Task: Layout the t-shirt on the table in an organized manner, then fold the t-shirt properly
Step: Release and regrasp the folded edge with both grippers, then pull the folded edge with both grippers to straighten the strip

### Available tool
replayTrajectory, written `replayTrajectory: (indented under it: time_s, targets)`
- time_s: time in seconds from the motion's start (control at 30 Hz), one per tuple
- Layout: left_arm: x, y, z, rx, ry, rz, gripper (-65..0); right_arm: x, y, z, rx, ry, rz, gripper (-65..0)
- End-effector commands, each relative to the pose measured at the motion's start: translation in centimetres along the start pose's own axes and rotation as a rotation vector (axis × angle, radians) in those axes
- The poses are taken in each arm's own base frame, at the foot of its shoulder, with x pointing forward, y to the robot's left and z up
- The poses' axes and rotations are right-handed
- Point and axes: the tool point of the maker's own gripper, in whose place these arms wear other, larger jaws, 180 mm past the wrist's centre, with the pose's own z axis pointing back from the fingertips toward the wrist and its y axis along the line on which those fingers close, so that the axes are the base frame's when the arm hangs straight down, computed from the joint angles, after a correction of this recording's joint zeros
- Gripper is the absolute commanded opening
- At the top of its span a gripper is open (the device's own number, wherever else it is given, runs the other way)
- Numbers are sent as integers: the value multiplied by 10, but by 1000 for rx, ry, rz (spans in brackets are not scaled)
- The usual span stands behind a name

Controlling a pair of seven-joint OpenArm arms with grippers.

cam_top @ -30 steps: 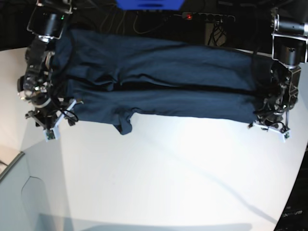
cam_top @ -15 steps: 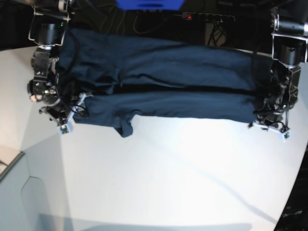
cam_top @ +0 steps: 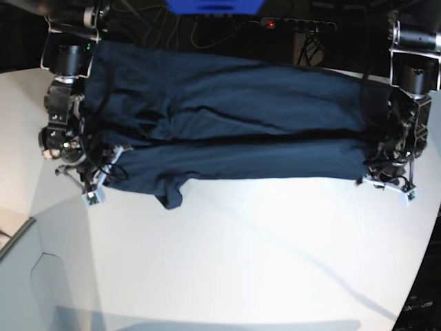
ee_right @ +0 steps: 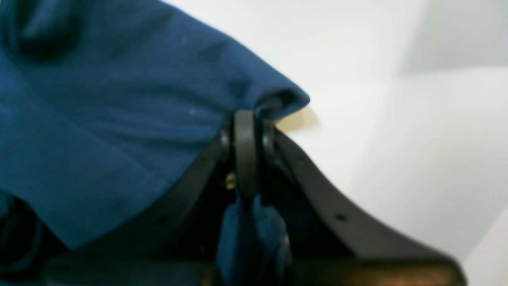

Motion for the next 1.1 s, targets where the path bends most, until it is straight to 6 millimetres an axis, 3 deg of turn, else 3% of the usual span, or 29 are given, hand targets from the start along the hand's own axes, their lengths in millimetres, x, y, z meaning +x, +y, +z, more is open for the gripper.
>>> replayTrajectory:
  time_s: [0.0, 0.23, 0.53, 0.67, 0.77, 0.9, 1.07]
  targets:
    - [33, 0, 2, -6, -76, -2, -649, 34, -11, 4, -15, -84, 14, -650]
    - [73, -25, 7, -61, -167, -16, -649, 88, -22, 20, -56, -223, 48, -650]
    - [109, -46, 11, -103, -238, -2, -649, 105, -18, 25, -49, -329, 43, -650]
    - [120, -57, 19, -134, -275, -15, -649, 95, -11, 35, -56, -360, 37, -650]
    - [118, -61, 26, -152, -289, -23, -649, 92, 1, 43, -50, -402, 29, -650]
    - [117, -40, 41, -129, -326, 38, -649, 75, 9, 55, -57, -404, 46, -650]
    - [102, -15, 49, -89, -328, 96, -649, 59, 19, 71, -61, -424, 51, -650]
